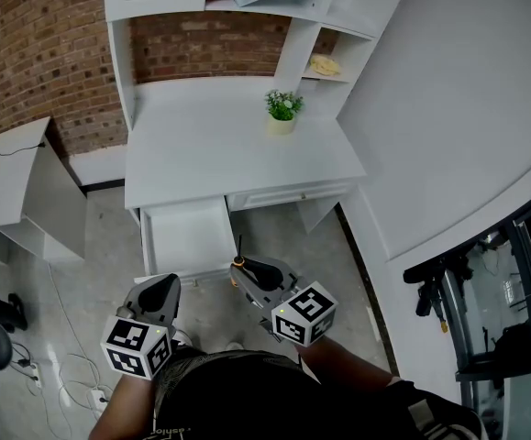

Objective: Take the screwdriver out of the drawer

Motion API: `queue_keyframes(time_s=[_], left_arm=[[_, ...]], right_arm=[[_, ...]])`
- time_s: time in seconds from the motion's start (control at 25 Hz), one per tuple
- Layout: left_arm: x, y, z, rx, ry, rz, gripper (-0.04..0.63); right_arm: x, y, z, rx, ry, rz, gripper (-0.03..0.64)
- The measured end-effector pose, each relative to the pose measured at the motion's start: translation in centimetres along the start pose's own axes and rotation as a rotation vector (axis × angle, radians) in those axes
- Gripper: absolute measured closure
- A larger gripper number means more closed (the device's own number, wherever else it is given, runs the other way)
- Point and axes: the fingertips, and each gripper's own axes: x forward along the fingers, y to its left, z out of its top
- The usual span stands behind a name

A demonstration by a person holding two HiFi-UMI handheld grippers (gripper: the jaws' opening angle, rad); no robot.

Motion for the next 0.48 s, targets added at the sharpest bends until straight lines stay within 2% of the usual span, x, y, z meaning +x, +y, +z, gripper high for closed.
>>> queue_keyframes(time_s=[0.48], left_arm=[[0.33,0.63,0.07,0.001,-0.005,-0.001,0.577]], right_arm=[[0.63,-0.26,-0.22,-0.001,0.004,-0.005,0.543]])
